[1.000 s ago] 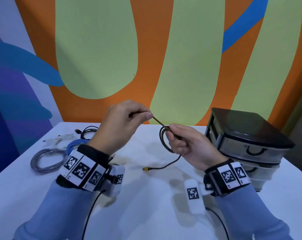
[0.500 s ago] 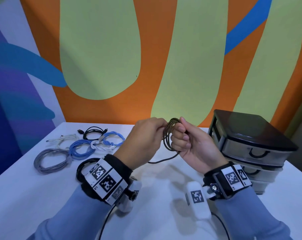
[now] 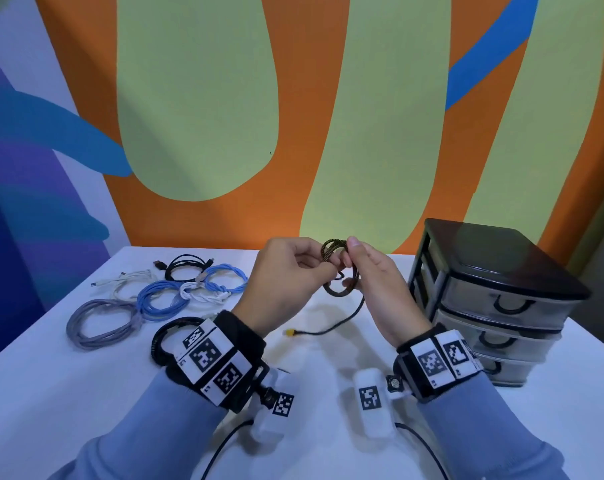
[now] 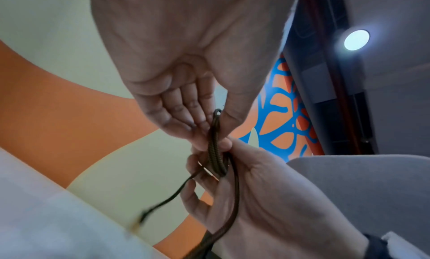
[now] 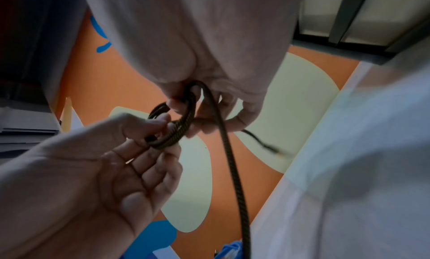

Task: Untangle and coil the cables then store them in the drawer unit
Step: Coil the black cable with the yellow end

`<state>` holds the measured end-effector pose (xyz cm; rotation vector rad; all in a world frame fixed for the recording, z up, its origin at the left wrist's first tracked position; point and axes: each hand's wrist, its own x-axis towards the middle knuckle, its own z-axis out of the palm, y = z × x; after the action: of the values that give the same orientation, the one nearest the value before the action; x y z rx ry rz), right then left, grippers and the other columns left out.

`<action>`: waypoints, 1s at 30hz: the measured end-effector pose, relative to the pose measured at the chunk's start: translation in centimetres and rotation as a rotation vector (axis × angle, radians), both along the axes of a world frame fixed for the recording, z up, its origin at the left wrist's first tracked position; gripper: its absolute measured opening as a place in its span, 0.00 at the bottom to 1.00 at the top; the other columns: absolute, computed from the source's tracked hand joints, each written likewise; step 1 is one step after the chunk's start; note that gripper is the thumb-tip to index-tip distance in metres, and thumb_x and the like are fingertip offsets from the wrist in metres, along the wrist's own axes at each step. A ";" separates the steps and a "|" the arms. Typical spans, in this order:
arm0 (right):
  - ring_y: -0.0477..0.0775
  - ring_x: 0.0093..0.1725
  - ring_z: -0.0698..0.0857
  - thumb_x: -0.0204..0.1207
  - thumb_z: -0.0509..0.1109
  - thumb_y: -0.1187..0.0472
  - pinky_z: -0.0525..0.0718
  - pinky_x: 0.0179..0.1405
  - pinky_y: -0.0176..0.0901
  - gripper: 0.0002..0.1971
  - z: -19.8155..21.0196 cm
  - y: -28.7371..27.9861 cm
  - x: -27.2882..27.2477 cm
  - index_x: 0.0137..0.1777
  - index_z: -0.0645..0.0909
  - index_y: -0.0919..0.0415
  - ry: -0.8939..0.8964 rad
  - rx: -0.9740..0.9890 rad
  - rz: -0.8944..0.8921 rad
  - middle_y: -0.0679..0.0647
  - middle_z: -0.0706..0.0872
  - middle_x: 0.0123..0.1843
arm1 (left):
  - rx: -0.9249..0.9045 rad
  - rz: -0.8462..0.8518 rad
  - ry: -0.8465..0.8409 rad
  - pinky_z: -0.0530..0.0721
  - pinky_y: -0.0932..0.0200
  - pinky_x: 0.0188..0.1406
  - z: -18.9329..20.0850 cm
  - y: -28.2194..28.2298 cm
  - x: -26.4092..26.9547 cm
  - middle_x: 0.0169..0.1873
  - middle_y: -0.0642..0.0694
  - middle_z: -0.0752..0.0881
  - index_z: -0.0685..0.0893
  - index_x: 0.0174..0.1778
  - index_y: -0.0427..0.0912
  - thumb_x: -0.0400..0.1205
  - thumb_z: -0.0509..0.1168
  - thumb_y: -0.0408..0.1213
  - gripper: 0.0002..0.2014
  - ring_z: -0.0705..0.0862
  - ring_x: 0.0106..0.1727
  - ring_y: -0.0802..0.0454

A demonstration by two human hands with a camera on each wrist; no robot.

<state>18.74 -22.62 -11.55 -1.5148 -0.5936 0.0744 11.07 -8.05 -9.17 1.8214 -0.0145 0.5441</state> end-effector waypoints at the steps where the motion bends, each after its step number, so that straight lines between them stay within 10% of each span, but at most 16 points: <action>1: 0.49 0.48 0.83 0.94 0.57 0.48 0.78 0.58 0.54 0.22 0.0 0.1 -0.1 0.41 0.78 0.60 -0.014 -0.009 -0.007 0.48 0.88 0.43 | -0.037 -0.006 -0.002 0.90 0.43 0.56 0.1 0.0 -0.1 0.40 0.36 0.95 0.94 0.45 0.38 0.78 0.77 0.26 0.03 0.92 0.44 0.38; 5: 0.56 0.38 0.77 0.94 0.57 0.50 0.76 0.52 0.53 0.22 0.2 0.1 -0.3 0.37 0.75 0.58 -0.028 0.067 -0.017 0.54 0.78 0.29 | -0.172 -0.084 0.025 0.88 0.55 0.51 0.3 -0.4 -0.5 0.35 0.40 0.94 0.90 0.53 0.33 0.80 0.76 0.24 0.07 0.90 0.38 0.50; 9: 0.55 0.33 0.74 0.94 0.59 0.51 0.75 0.43 0.42 0.21 0.1 0.0 -0.1 0.39 0.73 0.60 0.031 0.122 -0.027 0.51 0.68 0.26 | 0.199 0.077 -0.106 0.89 0.52 0.48 -0.2 0.0 0.0 0.46 0.52 0.88 0.80 0.62 0.57 0.76 0.82 0.37 0.23 0.89 0.45 0.53; 16: 0.52 0.29 0.72 0.93 0.59 0.53 0.76 0.35 0.38 0.20 0.1 0.1 -0.3 0.42 0.76 0.65 0.061 0.110 0.029 0.55 0.68 0.27 | 0.707 0.117 -0.126 0.80 0.50 0.41 -0.9 -0.2 -0.1 0.55 0.56 0.75 0.92 0.51 0.60 0.85 0.73 0.47 0.03 0.79 0.44 0.60; 19: 0.54 0.40 0.80 0.93 0.60 0.51 0.83 0.47 0.49 0.24 -0.2 0.1 0.3 0.48 0.81 0.74 0.103 0.078 -0.001 0.56 0.82 0.37 | 0.441 0.025 -0.233 0.84 0.56 0.53 -0.4 0.1 0.1 0.56 0.52 0.80 0.94 0.53 0.56 0.87 0.74 0.43 0.04 0.82 0.58 0.58; 24: 0.48 0.44 0.82 0.93 0.60 0.48 0.81 0.45 0.44 0.18 -0.3 0.2 0.2 0.43 0.78 0.56 0.269 0.076 0.001 0.51 0.86 0.42 | -0.246 -0.096 -0.117 0.86 0.56 0.64 0.0 0.5 0.6 0.56 0.47 0.95 0.94 0.52 0.42 0.92 0.68 0.37 0.09 0.90 0.62 0.50; 30: 0.51 0.42 0.84 0.92 0.61 0.50 0.82 0.53 0.48 0.20 0.2 -0.2 0.4 0.36 0.76 0.52 0.560 0.267 0.117 0.52 0.86 0.39 | -0.859 -0.219 -0.073 0.87 0.49 0.67 0.6 0.3 0.6 0.48 0.44 0.94 0.82 0.56 0.38 0.95 0.58 0.39 0.10 0.91 0.50 0.50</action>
<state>19.14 -22.83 -11.40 -1.1288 -0.2268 0.4750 11.66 -7.73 -8.54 0.9468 -0.0249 0.3736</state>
